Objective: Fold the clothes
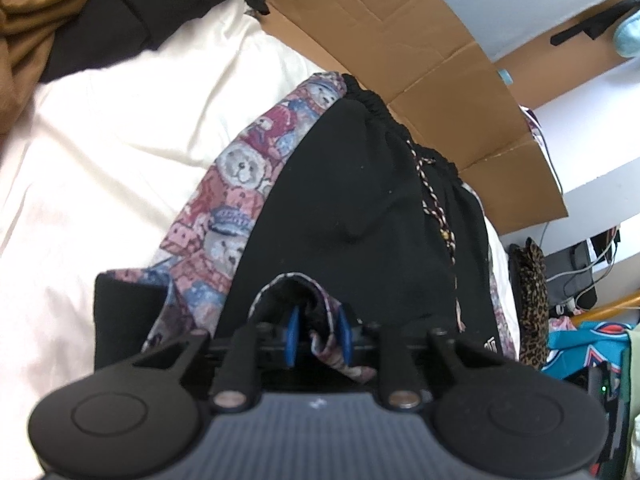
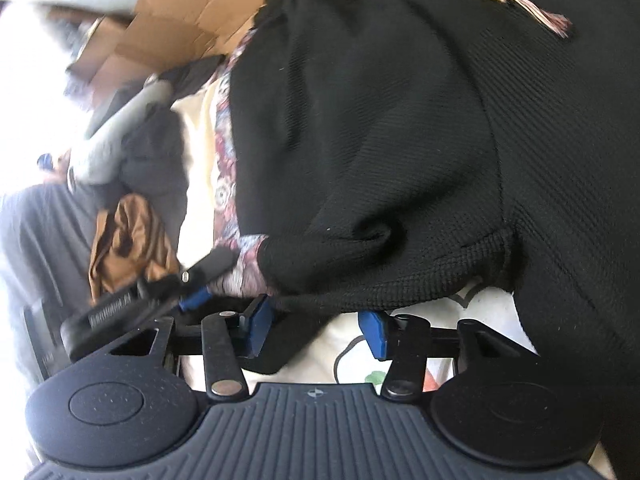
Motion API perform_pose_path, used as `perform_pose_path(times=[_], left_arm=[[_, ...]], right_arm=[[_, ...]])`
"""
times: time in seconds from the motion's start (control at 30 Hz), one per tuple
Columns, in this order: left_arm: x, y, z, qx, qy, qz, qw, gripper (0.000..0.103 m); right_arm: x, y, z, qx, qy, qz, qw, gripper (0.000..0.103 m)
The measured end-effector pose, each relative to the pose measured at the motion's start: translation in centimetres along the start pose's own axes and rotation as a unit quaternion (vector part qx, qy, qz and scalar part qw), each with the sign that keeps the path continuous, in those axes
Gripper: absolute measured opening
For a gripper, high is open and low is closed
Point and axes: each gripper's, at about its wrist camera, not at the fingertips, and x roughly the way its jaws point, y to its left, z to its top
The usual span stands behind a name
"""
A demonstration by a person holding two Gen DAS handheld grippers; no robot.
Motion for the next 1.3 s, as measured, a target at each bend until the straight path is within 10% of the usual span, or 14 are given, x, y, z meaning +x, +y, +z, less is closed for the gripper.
perform_pose_path(times=[0.3, 1.3], left_arm=[[-0.4, 0.0, -0.3, 0.001, 0.002, -0.001, 1.0, 0.022], [-1.3, -2.0, -8.3, 0.0, 0.06, -0.081, 0.9949, 0.068]], right_arm=[[0.9, -1.2, -0.8, 0.07, -0.022, 0.001, 0.997, 0.004], [-7.9, -2.6, -1.5, -0.059, 0.026, -0.084, 0.994, 0.006]])
